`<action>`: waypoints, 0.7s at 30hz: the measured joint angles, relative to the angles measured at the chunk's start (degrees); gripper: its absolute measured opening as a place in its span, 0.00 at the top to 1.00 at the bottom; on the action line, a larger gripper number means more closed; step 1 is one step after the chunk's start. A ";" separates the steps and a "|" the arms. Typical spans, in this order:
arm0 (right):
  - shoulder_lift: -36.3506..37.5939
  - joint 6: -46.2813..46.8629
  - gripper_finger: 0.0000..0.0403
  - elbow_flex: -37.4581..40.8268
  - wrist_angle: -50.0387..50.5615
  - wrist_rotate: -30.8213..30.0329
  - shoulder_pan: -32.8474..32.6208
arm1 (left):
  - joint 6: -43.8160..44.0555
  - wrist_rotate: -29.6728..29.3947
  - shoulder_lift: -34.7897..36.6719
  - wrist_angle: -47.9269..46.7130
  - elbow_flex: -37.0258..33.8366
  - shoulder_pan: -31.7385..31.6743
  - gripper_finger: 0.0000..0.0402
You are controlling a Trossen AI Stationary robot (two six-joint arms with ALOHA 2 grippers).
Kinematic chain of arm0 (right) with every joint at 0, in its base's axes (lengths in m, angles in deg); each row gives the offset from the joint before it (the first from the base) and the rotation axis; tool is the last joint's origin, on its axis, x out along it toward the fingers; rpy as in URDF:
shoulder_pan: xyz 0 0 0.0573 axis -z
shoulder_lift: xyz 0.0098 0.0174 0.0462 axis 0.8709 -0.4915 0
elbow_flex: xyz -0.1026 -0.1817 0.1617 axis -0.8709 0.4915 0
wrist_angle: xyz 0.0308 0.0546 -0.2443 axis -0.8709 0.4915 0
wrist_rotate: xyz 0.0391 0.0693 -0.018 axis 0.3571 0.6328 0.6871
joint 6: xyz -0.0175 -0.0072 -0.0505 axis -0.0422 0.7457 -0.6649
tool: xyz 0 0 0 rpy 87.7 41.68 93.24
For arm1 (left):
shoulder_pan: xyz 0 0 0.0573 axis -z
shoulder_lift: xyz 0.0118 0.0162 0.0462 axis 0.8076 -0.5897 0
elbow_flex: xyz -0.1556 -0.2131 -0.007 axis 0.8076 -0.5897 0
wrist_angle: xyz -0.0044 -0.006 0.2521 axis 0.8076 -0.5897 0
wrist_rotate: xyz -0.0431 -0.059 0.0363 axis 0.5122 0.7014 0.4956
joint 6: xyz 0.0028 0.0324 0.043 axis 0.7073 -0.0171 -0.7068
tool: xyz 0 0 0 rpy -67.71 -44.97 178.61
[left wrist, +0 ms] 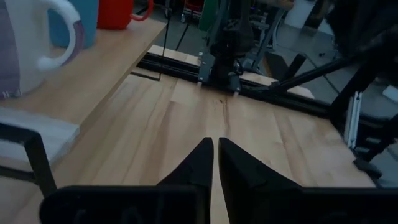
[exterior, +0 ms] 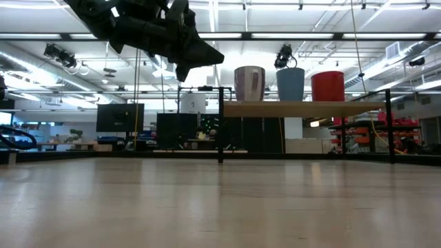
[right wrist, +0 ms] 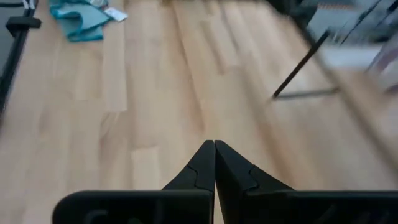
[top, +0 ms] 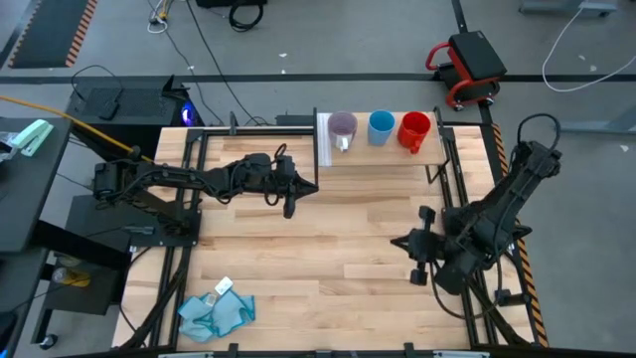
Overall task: Stack small to large cups/mugs on shelf
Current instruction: Return to Home Position
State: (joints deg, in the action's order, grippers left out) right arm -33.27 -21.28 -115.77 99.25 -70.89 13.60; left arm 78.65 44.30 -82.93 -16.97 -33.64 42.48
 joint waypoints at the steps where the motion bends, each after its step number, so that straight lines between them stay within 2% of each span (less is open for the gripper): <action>1: 0.02 2.50 0.97 1.15 -0.14 0.18 -0.59 | 1.39 0.03 0.00 -0.10 0.00 0.01 0.92; 3: -0.05 6.57 0.97 3.72 -1.97 -0.82 -1.88 | 2.53 0.03 0.00 -1.12 0.00 0.46 0.91; 6: 0.02 6.15 0.97 8.61 -13.12 -4.57 -4.96 | 2.51 -0.08 0.00 -3.18 0.00 2.67 0.90; 9: -0.09 -1.33 0.97 14.50 -31.95 -5.14 -8.81 | 0.83 0.03 -0.02 -4.76 0.00 6.89 0.90; 13: -0.07 -17.01 0.97 22.26 -60.19 -4.56 -12.89 | -3.69 0.01 -0.02 -4.35 -0.02 13.59 0.91; 17: 2.24 -30.53 0.97 28.17 -79.17 2.37 -13.91 | -9.01 0.30 2.55 -3.59 -0.07 15.71 0.93; 21: 10.86 -36.04 0.97 32.37 -83.14 11.76 -12.09 | -8.64 0.87 9.17 -4.48 -0.04 10.36 0.92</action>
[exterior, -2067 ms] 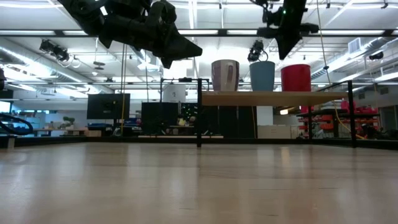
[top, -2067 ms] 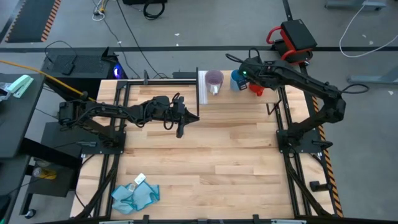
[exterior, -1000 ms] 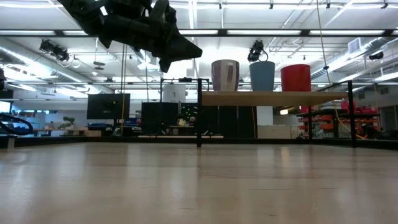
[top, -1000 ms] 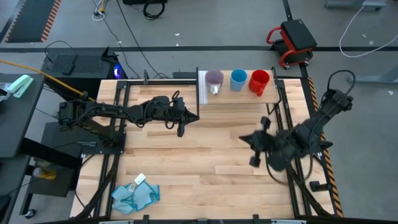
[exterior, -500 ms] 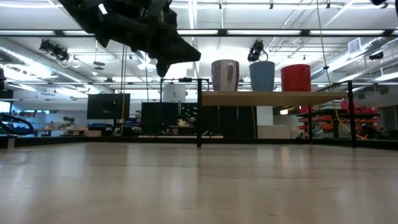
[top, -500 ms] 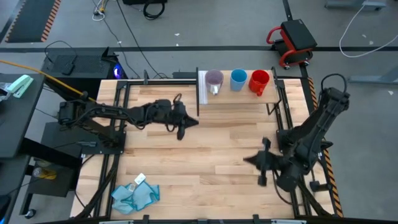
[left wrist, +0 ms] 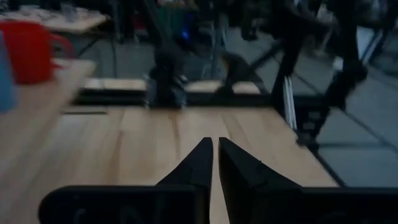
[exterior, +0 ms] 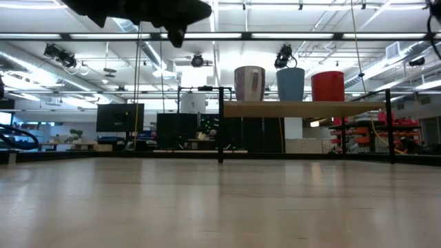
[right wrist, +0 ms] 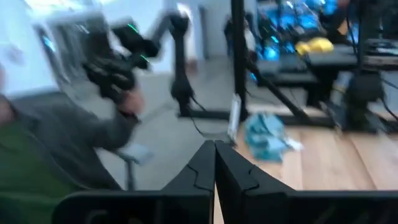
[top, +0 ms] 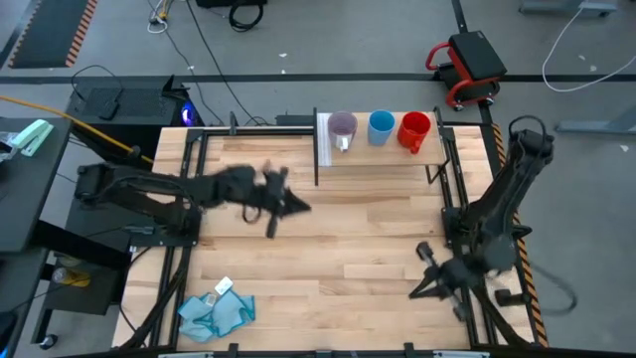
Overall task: Stack small to large cups/mugs on shelf
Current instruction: Return to Home Position
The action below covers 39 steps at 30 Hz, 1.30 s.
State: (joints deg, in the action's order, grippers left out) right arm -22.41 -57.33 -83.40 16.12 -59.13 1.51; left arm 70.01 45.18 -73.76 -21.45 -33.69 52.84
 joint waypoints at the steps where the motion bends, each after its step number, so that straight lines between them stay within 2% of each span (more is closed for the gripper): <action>1: 3.04 -0.69 0.97 0.86 0.01 1.48 0.36 | 0.43 1.69 1.65 -0.68 0.00 -1.82 0.91; 5: 16.30 -6.00 0.97 4.84 1.64 5.12 0.69 | 1.64 10.25 7.56 -3.67 0.00 -8.43 0.90; 10: 31.87 -10.39 0.97 7.54 5.61 8.15 0.69 | 2.58 12.92 12.97 -6.49 0.00 -13.23 0.91; 15: 41.83 -12.46 0.97 7.67 10.10 9.26 0.70 | 2.59 16.16 17.84 -9.82 -0.02 -16.96 0.92; 24: 48.85 -13.06 0.97 7.07 17.42 9.74 0.69 | 4.48 21.36 27.84 -12.16 -0.02 -25.83 0.90; 30: 51.40 -13.09 0.97 7.01 19.59 9.75 0.69 | 6.53 21.86 36.83 -20.74 -0.02 -32.71 0.91; 39: 52.08 -12.84 0.97 6.99 20.17 9.75 0.69 | 6.79 20.75 48.93 -30.76 -0.02 -33.33 0.92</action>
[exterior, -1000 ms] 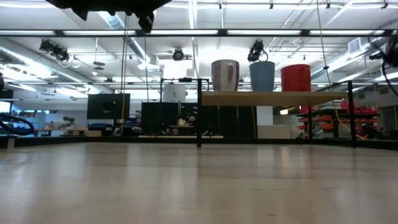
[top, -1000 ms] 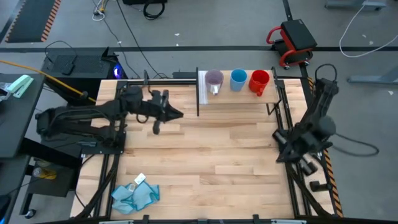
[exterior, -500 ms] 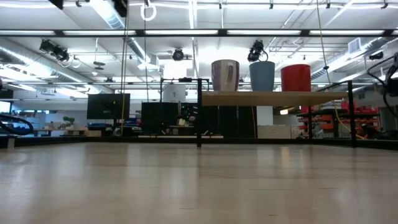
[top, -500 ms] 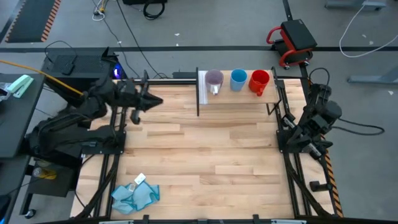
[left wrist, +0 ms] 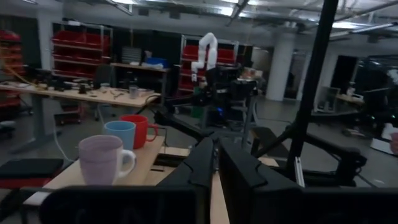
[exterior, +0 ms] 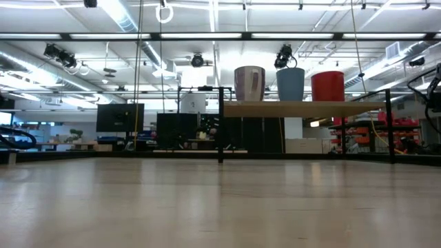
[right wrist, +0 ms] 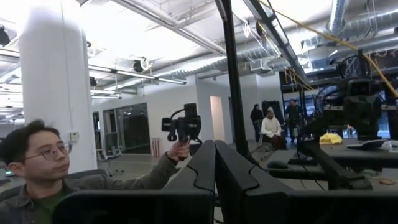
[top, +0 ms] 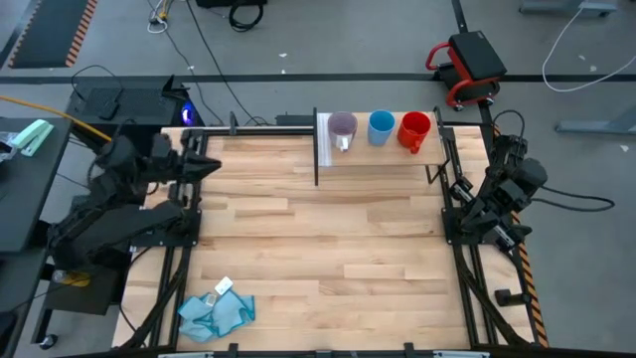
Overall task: Stack small to large cups/mugs on shelf
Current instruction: Return to Home Position
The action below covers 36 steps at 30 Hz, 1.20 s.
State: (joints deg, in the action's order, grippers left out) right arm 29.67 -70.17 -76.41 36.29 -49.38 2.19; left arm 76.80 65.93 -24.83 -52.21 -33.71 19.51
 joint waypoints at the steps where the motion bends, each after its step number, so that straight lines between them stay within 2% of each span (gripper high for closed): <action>1: -0.02 0.17 0.97 0.00 0.17 -0.02 0.00 | 0.31 -0.61 1.24 -0.97 0.00 0.08 0.92; 5: -0.17 0.30 0.97 0.05 0.12 -0.02 0.02 | 1.36 -3.71 6.11 -4.36 -0.10 0.24 0.90; 7: -0.47 0.46 0.97 0.33 0.16 0.00 0.02 | 1.78 -4.58 9.24 -3.24 -2.76 0.24 0.90; 13: -2.54 2.18 0.97 0.63 -0.31 0.00 0.02 | 8.59 -6.25 18.47 15.69 -19.25 0.23 0.91; 15: -3.74 2.68 0.97 0.63 -1.11 0.00 0.02 | 8.64 -6.21 19.98 19.26 -22.38 0.22 0.92; 21: -10.49 2.50 0.97 0.63 -5.89 1.29 0.35 | 5.05 -6.40 21.43 20.08 -24.78 0.24 0.92; 24: -12.83 1.07 0.97 0.63 -8.01 4.35 1.36 | 4.51 -6.40 21.93 24.61 -26.02 0.24 0.91; 28: -10.74 1.92 0.97 0.70 -7.23 5.08 2.14 | 5.45 -6.21 22.93 26.98 -26.38 0.24 0.90; 36: -2.74 1.94 0.97 0.61 -2.10 4.06 2.16 | 6.16 -5.27 23.10 25.75 -26.59 0.24 0.92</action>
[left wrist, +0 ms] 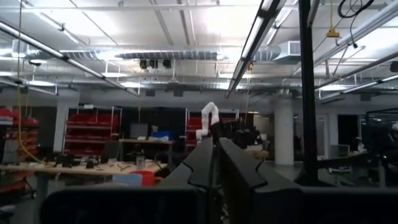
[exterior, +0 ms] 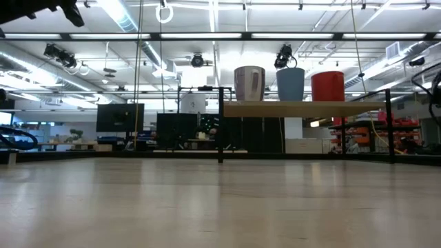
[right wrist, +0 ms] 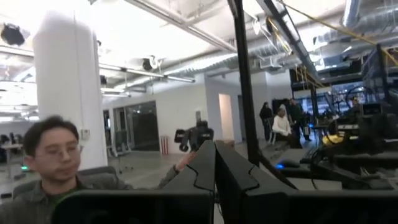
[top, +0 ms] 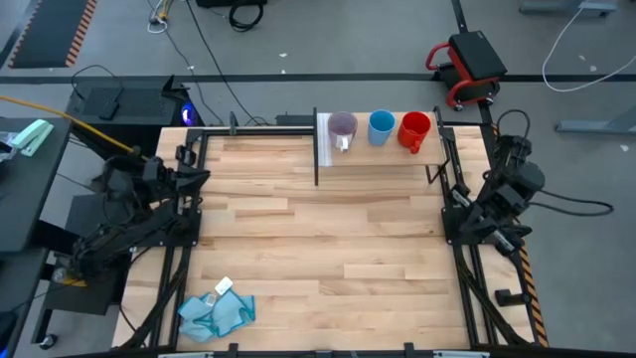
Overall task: Stack small to large cups/mugs on shelf
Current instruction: Return to Home Position
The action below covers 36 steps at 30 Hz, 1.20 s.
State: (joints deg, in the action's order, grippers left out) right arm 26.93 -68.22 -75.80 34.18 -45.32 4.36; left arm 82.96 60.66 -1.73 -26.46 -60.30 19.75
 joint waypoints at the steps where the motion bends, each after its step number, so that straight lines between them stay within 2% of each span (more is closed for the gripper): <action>1: 0.66 -0.07 0.97 0.05 0.94 -0.58 0.00 | 0.06 0.18 0.00 0.22 -0.57 0.00 0.93; 12: 10.66 -5.32 0.97 1.49 3.64 -1.15 1.87 | 2.61 0.35 -0.03 11.28 -8.28 0.00 0.90; 17: 10.76 -5.74 0.97 0.11 2.99 -0.60 2.49 | 2.43 0.69 -0.02 11.13 -8.42 0.00 0.91; 20: 10.76 -6.46 0.97 0.30 3.58 -2.60 2.53 | 2.60 2.46 -0.02 10.98 -8.51 0.00 0.92; 24: 10.45 -5.16 0.97 5.46 -1.73 -2.40 2.54 | 3.36 4.09 -0.04 14.08 -11.37 0.21 0.92; 29: 10.65 -6.64 0.97 14.02 -16.23 -0.80 2.54 | 4.21 3.00 -0.14 21.79 -15.56 0.22 0.90; 36: 10.57 -9.60 0.97 14.10 -17.00 -0.62 3.36 | 5.08 2.81 -0.05 22.94 -15.57 0.22 0.91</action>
State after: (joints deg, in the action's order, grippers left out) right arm 37.50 -77.83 -61.70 17.18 -45.94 7.72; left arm 88.04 63.48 -1.78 -3.52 -75.87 19.97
